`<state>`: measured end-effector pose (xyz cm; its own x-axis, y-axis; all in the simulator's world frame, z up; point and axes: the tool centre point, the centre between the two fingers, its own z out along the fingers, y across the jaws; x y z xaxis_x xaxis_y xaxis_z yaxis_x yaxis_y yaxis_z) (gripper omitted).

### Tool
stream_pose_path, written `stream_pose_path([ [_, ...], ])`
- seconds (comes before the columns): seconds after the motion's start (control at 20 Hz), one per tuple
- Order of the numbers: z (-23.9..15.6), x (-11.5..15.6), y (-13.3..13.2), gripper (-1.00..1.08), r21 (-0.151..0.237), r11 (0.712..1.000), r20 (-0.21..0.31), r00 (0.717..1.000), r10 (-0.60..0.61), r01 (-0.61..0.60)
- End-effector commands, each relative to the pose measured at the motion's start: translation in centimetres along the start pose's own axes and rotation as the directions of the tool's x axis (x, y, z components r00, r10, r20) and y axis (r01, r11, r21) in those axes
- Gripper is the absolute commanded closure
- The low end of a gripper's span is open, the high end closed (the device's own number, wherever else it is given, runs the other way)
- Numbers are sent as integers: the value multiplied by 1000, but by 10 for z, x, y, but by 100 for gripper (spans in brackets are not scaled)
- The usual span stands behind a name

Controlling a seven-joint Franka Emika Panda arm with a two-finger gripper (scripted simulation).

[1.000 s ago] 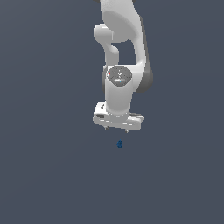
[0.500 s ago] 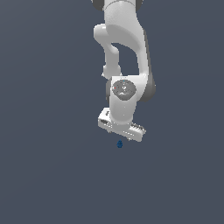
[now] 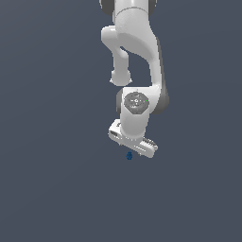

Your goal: Pick up the object and move it to a goal position.

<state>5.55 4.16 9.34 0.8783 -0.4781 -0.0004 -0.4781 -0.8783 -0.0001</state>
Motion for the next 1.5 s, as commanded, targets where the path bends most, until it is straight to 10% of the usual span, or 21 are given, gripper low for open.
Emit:
stream_pose_path([
  [0.0, 1, 0, 0, -92, 0, 1000, 0, 1000, 7, -7],
  [0.95, 51, 0, -1, -92, 0, 1000, 0, 1000, 7, -7],
  [1.0, 51, 0, -1, 108, 0, 1000, 0, 1000, 7, -7],
  [1.45, 51, 0, -1, 108, 0, 1000, 0, 1000, 7, -7],
])
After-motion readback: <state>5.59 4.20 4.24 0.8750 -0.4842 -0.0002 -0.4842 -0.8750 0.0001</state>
